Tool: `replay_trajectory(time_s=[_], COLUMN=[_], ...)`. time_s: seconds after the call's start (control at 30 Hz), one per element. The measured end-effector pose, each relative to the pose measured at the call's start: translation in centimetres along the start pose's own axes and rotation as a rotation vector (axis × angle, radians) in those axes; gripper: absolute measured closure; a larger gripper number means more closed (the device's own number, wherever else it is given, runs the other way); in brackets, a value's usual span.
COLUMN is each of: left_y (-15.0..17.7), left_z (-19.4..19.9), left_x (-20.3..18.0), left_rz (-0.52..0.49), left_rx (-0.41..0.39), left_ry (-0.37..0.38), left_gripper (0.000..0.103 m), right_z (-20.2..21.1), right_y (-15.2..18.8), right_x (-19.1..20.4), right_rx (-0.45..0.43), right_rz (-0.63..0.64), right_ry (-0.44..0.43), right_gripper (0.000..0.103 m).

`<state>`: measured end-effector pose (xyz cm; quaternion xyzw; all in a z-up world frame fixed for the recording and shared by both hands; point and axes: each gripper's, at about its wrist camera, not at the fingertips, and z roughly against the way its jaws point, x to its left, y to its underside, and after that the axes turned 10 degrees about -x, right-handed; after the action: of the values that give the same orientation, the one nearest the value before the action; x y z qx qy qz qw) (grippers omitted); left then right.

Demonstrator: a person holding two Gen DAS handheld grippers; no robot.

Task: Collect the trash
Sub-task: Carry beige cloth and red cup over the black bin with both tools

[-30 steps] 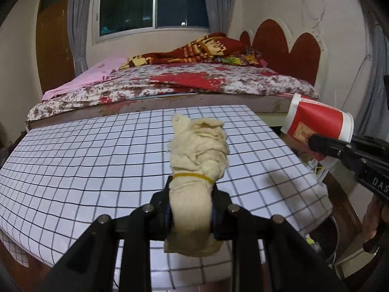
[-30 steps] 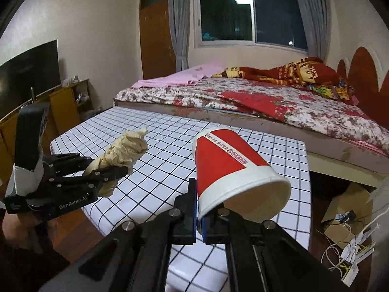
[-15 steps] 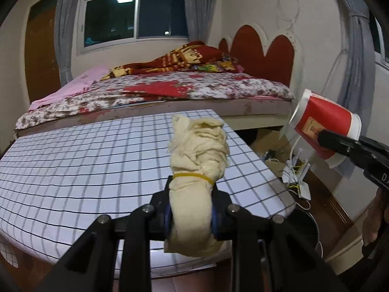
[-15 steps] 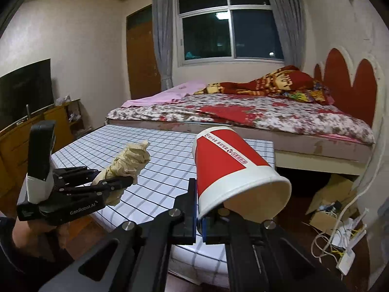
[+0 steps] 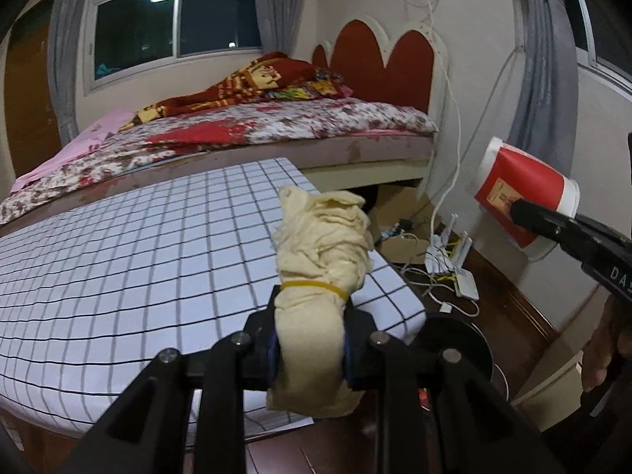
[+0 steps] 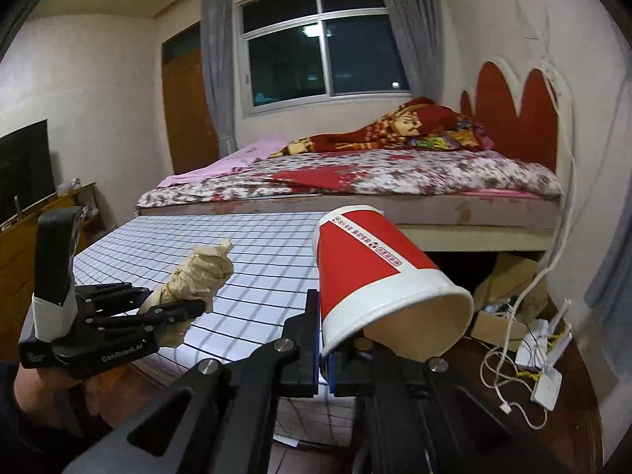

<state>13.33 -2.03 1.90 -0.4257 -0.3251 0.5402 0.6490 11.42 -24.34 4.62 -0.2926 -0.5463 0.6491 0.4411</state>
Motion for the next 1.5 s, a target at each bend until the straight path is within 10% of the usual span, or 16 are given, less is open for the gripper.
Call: replay_trajectory(time_s=[1.5], left_y=[10.6], left_z=[-9.6], left_x=[-16.5], left_rz=[-0.085], left_rx=[0.36], left_ry=[0.29], left_gripper=[0.077], right_z=[1.0], right_y=[16.3], right_x=[-13.0], right_rx=[0.441], right_rz=[-0.117], right_ry=[0.222], right_gripper=[0.1])
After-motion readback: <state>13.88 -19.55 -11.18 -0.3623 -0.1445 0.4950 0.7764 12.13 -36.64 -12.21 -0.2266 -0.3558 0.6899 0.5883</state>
